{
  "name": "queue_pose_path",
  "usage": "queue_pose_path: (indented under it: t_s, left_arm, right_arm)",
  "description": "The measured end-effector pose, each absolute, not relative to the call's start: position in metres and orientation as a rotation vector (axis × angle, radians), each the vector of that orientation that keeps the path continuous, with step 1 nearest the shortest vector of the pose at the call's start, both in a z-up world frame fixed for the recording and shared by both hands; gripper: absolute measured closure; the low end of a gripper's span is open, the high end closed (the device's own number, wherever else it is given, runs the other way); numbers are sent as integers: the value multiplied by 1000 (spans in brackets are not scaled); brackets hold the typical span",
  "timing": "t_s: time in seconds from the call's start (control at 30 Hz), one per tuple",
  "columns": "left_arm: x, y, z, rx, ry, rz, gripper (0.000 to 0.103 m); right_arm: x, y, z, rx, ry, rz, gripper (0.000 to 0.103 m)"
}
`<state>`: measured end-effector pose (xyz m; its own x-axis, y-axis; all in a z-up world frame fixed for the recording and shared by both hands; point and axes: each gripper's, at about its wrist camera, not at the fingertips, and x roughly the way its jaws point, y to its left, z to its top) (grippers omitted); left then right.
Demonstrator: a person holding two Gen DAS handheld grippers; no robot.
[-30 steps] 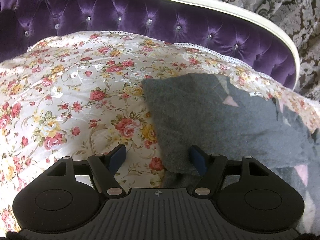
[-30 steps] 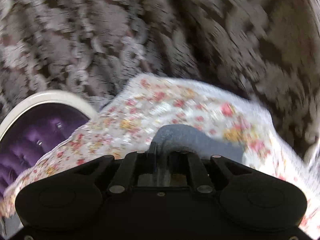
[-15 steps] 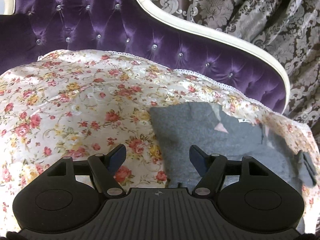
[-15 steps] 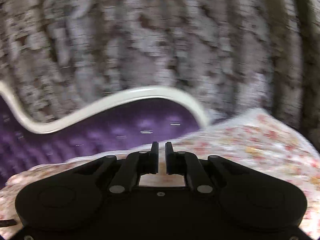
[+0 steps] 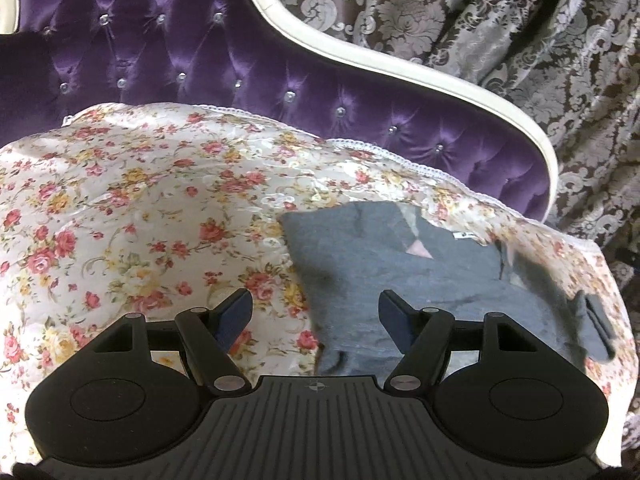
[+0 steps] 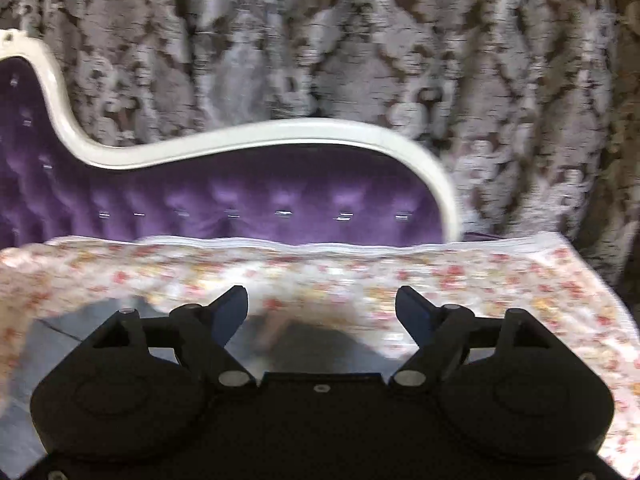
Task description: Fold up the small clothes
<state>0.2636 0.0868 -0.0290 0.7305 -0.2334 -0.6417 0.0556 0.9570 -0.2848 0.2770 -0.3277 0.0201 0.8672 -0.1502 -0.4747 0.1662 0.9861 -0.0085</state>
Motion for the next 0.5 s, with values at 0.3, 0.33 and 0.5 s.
queue_pose_path:
  t_s: [0.3,0.33,0.5]
  left_arm:
    - [262,71,-35,-202,740,-177,35]
    - [262,70,-36,-197,742,-177,35]
    - [266,64,-42,-188,763,-179,35]
  right_arm:
    - [239,-468,-20,472,553,-386,22]
    - [235,-479,-26,498,558,-406,24]
    - [222,-511,-56,614,580,-467,33]
